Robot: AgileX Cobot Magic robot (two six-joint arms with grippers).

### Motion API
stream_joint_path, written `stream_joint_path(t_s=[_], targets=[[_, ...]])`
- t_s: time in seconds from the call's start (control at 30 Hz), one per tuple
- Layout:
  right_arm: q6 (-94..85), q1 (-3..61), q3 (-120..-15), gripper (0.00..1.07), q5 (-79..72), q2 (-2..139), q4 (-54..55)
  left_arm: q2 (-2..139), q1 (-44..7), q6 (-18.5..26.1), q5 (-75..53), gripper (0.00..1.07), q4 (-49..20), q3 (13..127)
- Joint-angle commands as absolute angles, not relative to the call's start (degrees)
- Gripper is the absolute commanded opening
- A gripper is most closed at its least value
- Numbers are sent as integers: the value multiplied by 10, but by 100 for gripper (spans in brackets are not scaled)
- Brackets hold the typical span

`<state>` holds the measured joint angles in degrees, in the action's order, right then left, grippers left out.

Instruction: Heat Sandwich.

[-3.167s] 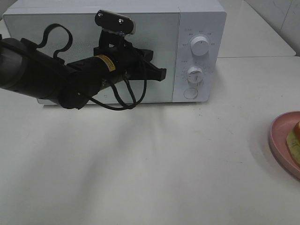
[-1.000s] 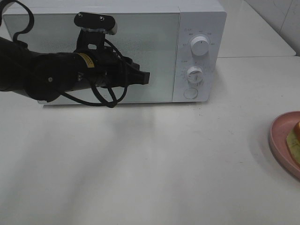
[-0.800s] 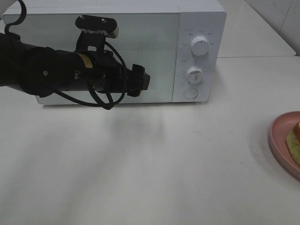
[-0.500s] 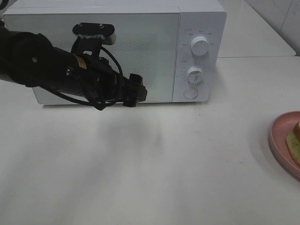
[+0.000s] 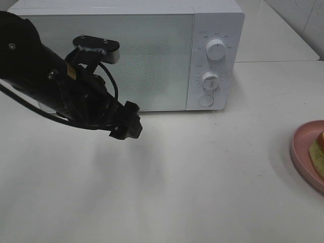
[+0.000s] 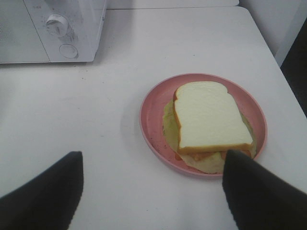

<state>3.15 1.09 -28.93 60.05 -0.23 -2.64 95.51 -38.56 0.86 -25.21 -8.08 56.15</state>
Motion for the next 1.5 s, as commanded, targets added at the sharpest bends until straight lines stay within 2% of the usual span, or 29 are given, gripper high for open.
stream_joint_path(t_s=[0.03, 0.2, 0.23, 0.33, 0.4, 0.93, 1.07, 1.5], targets=[[29, 6, -289, 76, 595, -17, -23, 945, -383, 9, -292, 88, -64, 564], [29, 6, -289, 76, 595, -17, -23, 937, -338, 12, -373, 88, -61, 564], [29, 6, -289, 76, 595, -17, -23, 930, -315, 21, -395, 88, -60, 564], [29, 6, -289, 76, 595, -17, -23, 921, -293, 32, -418, 88, -60, 564], [29, 6, -289, 76, 595, -17, -23, 906, -258, 37, -446, 88, -60, 564], [29, 6, -289, 76, 595, -17, -23, 816, -60, 35, -489, 88, -56, 562], [29, 6, -289, 76, 595, -17, -23, 787, -37, 35, -491, 88, -56, 557], [29, 6, -289, 76, 595, -17, -23, 643, -35, 35, -444, 88, -54, 462]])
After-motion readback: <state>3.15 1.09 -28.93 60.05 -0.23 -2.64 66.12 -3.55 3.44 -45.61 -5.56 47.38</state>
